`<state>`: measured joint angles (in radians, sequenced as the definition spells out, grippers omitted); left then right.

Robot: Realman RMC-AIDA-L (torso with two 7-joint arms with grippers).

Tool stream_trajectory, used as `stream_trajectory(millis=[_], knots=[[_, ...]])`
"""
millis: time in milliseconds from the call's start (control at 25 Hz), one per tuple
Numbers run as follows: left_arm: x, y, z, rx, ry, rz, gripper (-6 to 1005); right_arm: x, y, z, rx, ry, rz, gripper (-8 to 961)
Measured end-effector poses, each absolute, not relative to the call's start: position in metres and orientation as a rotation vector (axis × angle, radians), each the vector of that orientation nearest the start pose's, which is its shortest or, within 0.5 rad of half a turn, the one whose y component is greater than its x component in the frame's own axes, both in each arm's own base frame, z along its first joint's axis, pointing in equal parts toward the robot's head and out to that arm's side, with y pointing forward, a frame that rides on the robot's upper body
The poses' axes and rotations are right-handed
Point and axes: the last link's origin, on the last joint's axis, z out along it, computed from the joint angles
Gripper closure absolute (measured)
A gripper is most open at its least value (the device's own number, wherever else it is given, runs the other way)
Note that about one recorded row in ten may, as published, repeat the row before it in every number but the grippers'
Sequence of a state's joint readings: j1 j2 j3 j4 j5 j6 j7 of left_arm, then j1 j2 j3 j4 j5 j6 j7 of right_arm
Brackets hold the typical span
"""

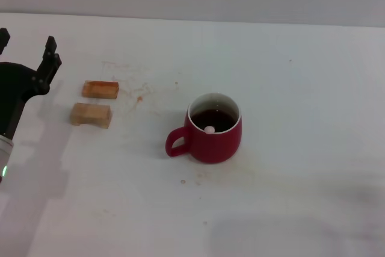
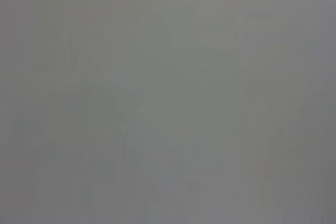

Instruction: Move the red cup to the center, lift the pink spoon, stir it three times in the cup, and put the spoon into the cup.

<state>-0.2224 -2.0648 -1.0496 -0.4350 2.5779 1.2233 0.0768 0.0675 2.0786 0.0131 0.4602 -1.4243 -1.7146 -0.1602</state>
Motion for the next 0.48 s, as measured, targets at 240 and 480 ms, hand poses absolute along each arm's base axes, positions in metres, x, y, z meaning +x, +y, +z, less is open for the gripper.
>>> stream_trajectory(millis=[240, 480], knots=[[-0.3137, 0.2949, -0.0090, -1.570, -0.325, -0.692, 190, 0.3392, 0.1652, -0.0263, -1.286, 0.530, 0.689, 953], [-0.3155, 0.2937, -0.0078, -1.570, -0.346, -0.711, 145, 0.3393, 0.1665, -0.0268, -1.288, 0.533, 0.688, 953]])
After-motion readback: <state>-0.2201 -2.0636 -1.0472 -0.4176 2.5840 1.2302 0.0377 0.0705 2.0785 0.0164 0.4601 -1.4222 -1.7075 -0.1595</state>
